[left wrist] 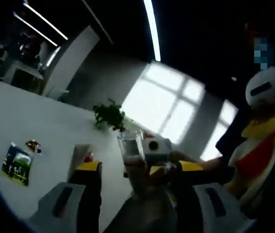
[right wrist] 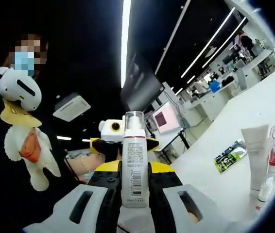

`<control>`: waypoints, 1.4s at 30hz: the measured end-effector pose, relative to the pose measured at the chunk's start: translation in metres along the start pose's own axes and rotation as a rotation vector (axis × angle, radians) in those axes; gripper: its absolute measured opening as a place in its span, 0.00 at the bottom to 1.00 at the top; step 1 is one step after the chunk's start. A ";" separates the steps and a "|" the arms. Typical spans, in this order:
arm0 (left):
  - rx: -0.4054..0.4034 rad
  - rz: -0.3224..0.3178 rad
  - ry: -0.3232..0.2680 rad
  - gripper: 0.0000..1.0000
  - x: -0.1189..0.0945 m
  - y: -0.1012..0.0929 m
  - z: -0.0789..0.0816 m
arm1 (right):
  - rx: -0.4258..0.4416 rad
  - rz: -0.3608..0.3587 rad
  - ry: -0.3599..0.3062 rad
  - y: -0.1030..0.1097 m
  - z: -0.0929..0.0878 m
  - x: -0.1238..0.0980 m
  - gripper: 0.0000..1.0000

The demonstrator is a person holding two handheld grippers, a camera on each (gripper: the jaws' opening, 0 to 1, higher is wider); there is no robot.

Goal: Arrange the skincare products in the storage area until every visible bottle or jar stands upright without overlapping.

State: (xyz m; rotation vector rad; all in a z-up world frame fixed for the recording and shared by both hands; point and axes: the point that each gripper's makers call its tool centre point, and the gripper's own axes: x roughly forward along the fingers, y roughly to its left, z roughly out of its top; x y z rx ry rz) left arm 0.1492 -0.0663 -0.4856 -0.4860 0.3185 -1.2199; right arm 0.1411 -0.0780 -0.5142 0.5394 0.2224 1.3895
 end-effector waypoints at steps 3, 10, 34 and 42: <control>0.021 -0.002 0.037 0.46 0.005 0.003 -0.003 | -0.009 0.015 0.012 0.006 -0.002 0.003 0.20; 0.069 -0.046 0.053 0.24 0.015 -0.007 0.000 | -0.029 0.019 0.015 0.008 0.000 0.002 0.20; 0.574 0.100 0.520 0.16 0.040 -0.001 -0.024 | -0.486 -0.297 0.417 -0.027 -0.026 -0.003 0.21; 0.574 0.066 0.524 0.16 0.044 -0.004 -0.031 | -0.480 -0.307 0.434 -0.028 -0.032 -0.010 0.20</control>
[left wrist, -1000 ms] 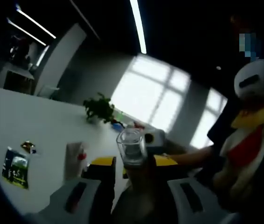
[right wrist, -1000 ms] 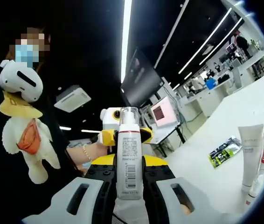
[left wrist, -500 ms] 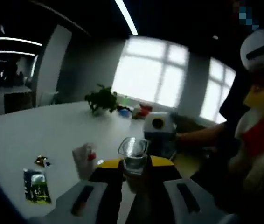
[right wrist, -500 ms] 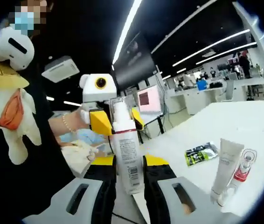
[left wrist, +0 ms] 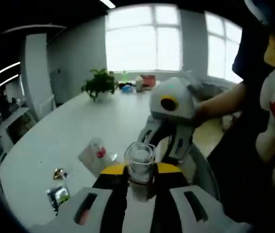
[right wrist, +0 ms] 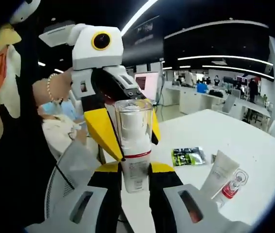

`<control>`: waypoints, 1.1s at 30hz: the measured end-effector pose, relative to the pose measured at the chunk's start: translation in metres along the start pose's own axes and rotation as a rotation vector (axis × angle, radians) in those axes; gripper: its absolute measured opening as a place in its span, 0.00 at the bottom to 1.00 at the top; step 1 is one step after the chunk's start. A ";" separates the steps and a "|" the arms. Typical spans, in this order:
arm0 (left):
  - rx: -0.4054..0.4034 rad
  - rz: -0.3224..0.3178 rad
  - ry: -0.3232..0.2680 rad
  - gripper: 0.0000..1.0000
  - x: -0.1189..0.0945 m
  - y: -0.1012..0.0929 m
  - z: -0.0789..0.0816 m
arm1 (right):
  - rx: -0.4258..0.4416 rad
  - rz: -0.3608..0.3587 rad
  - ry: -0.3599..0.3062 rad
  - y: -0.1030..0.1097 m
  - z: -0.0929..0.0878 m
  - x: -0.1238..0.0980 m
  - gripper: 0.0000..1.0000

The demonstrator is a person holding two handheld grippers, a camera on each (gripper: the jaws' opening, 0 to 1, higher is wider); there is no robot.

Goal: Arrange the skincare products in the storage area until every visible bottle or jar stands upright without overlapping.

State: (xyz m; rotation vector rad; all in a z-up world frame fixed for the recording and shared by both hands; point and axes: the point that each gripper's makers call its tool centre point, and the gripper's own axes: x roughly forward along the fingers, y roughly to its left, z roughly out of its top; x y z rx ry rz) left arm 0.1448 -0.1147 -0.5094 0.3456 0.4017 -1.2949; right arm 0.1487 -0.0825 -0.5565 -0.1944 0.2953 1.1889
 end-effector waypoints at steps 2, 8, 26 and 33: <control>0.041 -0.007 -0.003 0.17 0.001 -0.003 0.001 | 0.010 0.009 -0.006 0.001 -0.001 -0.001 0.19; 0.118 -0.015 0.014 0.21 -0.001 -0.003 0.005 | 0.008 0.028 -0.030 0.002 0.002 -0.003 0.19; 0.218 -0.110 0.163 0.24 0.015 0.003 -0.019 | -0.089 0.073 0.086 -0.003 -0.021 -0.002 0.20; 0.202 -0.118 0.193 0.23 0.022 0.008 -0.029 | -0.088 0.065 0.118 -0.009 -0.032 -0.001 0.20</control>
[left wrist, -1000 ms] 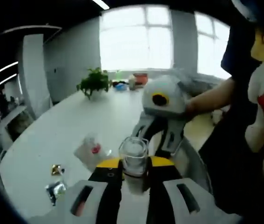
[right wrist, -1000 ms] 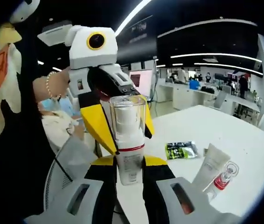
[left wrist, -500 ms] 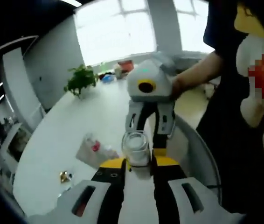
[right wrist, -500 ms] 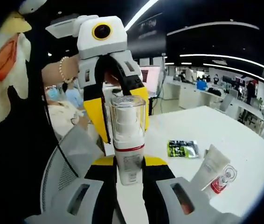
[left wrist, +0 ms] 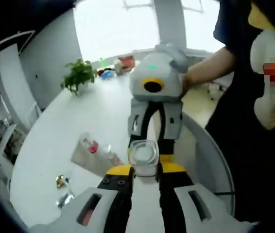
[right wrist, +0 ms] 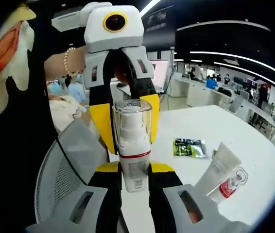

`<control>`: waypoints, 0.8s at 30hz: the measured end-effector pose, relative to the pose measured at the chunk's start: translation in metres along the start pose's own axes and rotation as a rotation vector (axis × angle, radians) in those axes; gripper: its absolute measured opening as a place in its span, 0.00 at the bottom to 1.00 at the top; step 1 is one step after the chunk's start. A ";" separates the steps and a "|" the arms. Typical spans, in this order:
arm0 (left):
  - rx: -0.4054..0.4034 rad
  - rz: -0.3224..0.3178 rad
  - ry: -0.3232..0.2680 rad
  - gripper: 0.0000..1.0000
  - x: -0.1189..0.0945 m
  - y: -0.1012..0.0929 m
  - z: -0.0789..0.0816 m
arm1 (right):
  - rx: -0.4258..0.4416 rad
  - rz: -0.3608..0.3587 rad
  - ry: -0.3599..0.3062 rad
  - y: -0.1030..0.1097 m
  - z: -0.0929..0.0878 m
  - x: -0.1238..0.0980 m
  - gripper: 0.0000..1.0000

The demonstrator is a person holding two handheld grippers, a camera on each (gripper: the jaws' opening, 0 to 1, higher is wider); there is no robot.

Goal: Arrange the skincare products in the storage area until every visible bottle or jar stands upright without overlapping.

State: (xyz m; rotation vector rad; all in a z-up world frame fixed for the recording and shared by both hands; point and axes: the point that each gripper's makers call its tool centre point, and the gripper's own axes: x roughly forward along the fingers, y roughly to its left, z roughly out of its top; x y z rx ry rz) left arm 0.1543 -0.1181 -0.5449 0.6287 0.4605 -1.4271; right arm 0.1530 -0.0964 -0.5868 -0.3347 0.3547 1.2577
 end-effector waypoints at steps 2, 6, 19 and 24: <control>0.000 -0.002 -0.002 0.23 0.001 0.002 0.000 | 0.004 -0.003 0.001 -0.003 -0.002 -0.001 0.20; 0.000 -0.011 -0.002 0.23 0.004 0.005 -0.001 | 0.014 0.002 0.004 -0.005 -0.004 0.000 0.20; -0.020 -0.027 0.012 0.23 0.026 0.015 -0.019 | 0.042 -0.060 0.076 -0.022 -0.031 0.010 0.22; -0.032 -0.032 0.013 0.23 0.033 0.021 -0.023 | 0.093 -0.086 0.052 -0.030 -0.032 0.008 0.26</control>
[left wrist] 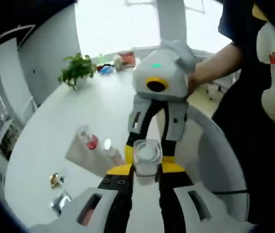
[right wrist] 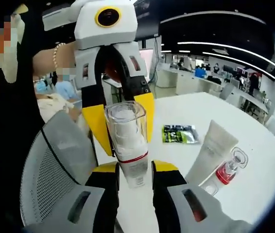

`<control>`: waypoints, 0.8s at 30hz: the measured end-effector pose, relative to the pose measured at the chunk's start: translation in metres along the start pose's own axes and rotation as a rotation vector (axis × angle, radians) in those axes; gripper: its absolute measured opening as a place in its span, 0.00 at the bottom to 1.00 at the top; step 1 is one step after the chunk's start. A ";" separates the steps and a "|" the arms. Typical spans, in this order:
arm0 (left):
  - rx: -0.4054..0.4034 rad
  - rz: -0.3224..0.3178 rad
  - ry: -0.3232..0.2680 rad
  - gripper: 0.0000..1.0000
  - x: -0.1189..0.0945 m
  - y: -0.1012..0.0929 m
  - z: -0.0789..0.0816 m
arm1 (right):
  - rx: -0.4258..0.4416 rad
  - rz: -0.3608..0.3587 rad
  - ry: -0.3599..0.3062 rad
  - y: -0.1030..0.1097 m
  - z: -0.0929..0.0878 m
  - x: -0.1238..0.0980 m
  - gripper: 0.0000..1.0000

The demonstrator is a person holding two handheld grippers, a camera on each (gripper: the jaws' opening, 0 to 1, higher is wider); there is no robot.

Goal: Arrange the skincare products in the storage area until every visible bottle or jar stands upright without overlapping.

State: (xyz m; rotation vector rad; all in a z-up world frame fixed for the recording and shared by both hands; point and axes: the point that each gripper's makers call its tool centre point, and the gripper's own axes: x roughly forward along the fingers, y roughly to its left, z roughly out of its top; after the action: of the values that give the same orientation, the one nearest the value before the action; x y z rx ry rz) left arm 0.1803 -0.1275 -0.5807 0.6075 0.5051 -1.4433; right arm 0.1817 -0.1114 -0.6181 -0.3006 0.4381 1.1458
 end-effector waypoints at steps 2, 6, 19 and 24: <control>-0.002 -0.003 0.000 0.23 0.003 0.002 -0.002 | 0.002 -0.004 0.004 -0.002 -0.001 0.001 0.27; -0.008 -0.014 -0.002 0.20 0.011 0.005 -0.008 | 0.007 -0.022 0.029 -0.007 -0.010 0.003 0.29; 0.004 -0.048 0.005 0.05 0.016 0.009 -0.020 | 0.045 -0.030 0.055 -0.004 -0.023 0.004 0.23; 0.004 -0.032 0.027 0.21 0.014 0.009 -0.025 | 0.058 -0.041 0.047 -0.011 -0.020 0.002 0.23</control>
State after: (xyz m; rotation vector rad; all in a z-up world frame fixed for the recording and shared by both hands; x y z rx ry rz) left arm 0.1916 -0.1214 -0.6084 0.6254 0.5359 -1.4686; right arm 0.1890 -0.1228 -0.6362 -0.2849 0.5041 1.0859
